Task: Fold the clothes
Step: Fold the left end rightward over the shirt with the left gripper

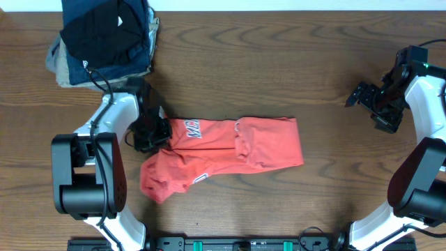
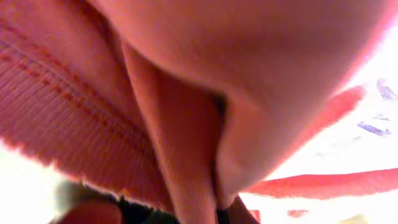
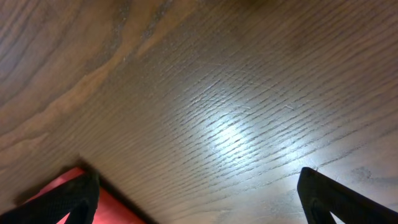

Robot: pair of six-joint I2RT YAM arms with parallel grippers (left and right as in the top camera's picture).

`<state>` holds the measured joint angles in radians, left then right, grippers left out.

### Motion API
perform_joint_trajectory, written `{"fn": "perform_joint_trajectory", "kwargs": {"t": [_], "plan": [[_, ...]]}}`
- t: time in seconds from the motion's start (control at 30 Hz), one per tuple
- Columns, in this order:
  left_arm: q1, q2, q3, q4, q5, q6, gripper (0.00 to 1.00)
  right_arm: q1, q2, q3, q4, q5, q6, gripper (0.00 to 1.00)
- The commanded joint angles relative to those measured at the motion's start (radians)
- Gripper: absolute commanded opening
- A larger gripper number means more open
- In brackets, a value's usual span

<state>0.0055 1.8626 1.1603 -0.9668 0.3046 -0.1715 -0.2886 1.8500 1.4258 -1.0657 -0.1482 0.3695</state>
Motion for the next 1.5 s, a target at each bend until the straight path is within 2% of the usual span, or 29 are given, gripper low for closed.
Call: {"fn": "perform_joint_trajectory", "kwargs": {"t": [0.0,0.3,0.63,0.9,1.47], "plan": [[0.006,-0.042,0.097,-0.061,-0.135,-0.029,0.06,0.001,-0.010,0.013,-0.001,0.003,-0.015,0.99],[-0.050,-0.162,0.265,-0.230,-0.130,-0.053,0.06,0.001,-0.010,0.013,-0.001,0.003,-0.015,0.99],[-0.337,-0.299,0.265,-0.185,-0.130,-0.176,0.06,0.001,-0.010,0.013,-0.001,0.003,-0.015,0.99],[-0.557,-0.243,0.261,-0.047,-0.130,-0.258,0.06,0.001,-0.010,0.013,-0.001,0.003,-0.015,0.99],[-0.723,0.015,0.261,0.167,-0.130,-0.366,0.06,0.001,-0.010,0.013,0.000,0.003,-0.015,0.99]]}}
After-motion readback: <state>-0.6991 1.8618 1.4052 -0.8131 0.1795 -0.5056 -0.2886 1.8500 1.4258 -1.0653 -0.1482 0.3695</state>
